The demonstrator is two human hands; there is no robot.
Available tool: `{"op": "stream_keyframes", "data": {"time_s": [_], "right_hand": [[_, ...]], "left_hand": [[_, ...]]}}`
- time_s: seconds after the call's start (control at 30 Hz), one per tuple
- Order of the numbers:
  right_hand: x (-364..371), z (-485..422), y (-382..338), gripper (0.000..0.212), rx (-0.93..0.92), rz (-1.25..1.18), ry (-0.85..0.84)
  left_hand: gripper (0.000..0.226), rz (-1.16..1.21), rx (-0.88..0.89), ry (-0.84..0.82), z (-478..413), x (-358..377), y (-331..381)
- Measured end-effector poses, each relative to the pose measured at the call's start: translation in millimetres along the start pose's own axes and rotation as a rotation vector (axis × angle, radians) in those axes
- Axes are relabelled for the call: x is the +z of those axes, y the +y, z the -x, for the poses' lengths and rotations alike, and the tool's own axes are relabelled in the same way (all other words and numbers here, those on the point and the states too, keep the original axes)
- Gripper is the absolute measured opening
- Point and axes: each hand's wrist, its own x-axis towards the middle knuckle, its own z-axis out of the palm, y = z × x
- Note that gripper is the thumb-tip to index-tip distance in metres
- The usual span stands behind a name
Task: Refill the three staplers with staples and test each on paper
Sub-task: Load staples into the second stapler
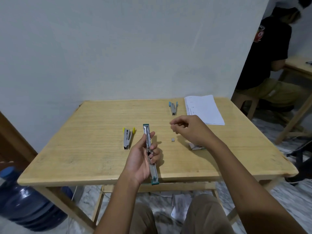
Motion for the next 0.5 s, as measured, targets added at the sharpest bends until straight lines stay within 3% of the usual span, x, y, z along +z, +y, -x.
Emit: {"op": "stream_keyframes", "data": {"time_s": [0.23, 0.3, 0.5], "right_hand": [[30.1, 14.1, -14.8, 0.01, -0.086, -0.249, -0.118], [37.9, 13.7, -14.2, 0.011, -0.129, -0.2, -0.124], [50.1, 11.5, -11.7, 0.019, -0.19, -0.002, -0.133]], "left_hand": [[0.032, -0.017, -0.078, -0.07, -5.4, -7.2, 1.3], [0.04, -0.039, -0.113, -0.084, -7.8, -11.4, 1.0], [0.029, -0.018, -0.112, -0.113, -11.0, -16.6, -0.3]]}}
